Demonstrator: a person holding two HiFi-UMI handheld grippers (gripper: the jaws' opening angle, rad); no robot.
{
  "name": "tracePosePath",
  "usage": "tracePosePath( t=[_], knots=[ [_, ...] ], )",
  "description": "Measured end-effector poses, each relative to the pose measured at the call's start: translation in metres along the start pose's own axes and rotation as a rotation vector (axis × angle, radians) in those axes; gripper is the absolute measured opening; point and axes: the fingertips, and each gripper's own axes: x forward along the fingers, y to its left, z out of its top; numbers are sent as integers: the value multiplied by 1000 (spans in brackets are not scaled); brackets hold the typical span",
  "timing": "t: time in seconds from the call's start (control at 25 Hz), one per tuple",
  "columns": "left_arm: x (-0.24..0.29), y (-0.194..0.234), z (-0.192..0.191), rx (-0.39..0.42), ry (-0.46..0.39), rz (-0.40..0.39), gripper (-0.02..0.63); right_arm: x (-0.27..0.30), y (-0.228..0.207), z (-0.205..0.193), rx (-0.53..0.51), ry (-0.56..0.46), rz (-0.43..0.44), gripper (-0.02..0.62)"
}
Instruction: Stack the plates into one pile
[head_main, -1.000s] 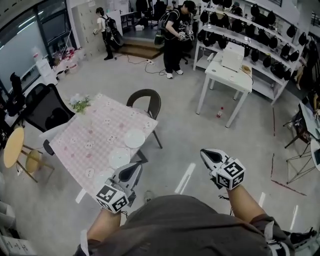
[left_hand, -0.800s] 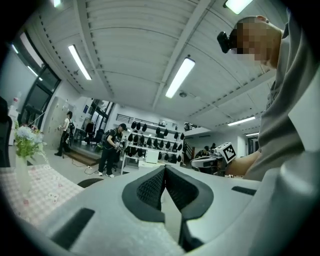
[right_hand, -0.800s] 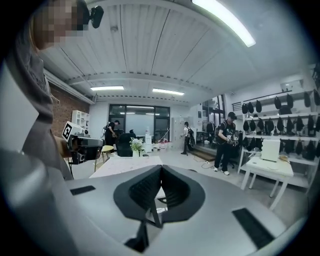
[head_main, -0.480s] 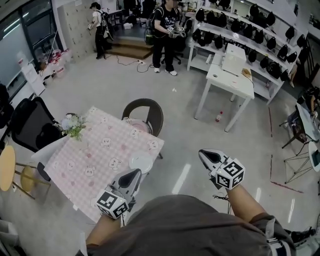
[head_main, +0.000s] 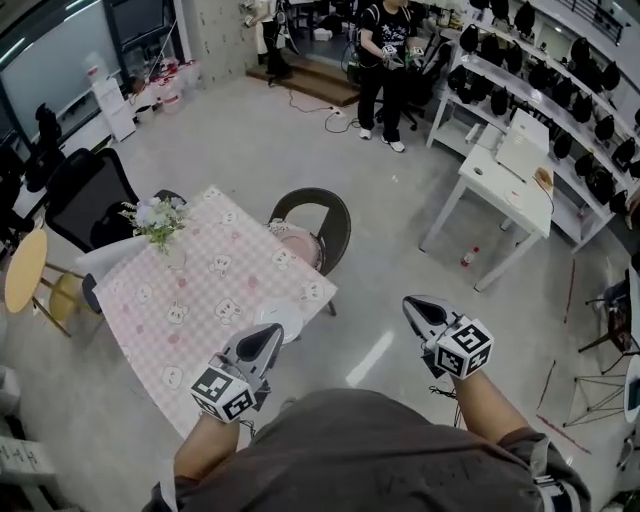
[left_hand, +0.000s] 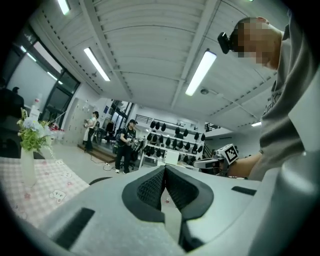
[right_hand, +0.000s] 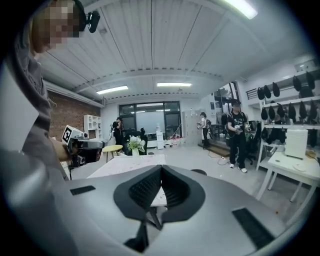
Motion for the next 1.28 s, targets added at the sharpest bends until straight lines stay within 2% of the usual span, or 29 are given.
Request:
tracePosePath(
  t=[0.16, 0.72, 0.8, 0.88, 0.92, 1.0, 1.28],
  knots=[
    [6, -1, 5, -40, -24, 37, 6, 9, -8, 12, -16, -16, 37, -6],
    [5, 5, 11, -20, -16, 15, 6, 16, -6, 14, -7, -10, 17, -6],
    [5, 4, 10, -20, -18, 18, 5, 19, -7, 11, 44, -2, 37, -5],
    [1, 3, 8, -21, -16, 26, 5, 25, -2, 2, 126, 29, 90, 171],
    [-1, 3, 7, -20, -14, 32, 6, 29, 1, -4, 162, 49, 117, 200],
    [-8, 6, 4, -17, -8, 50, 6, 39, 7, -16, 210, 85, 153, 218],
    [-47, 23, -11, -49, 3, 166, 5, 93, 35, -75, 426, 234, 260, 216]
  ],
)
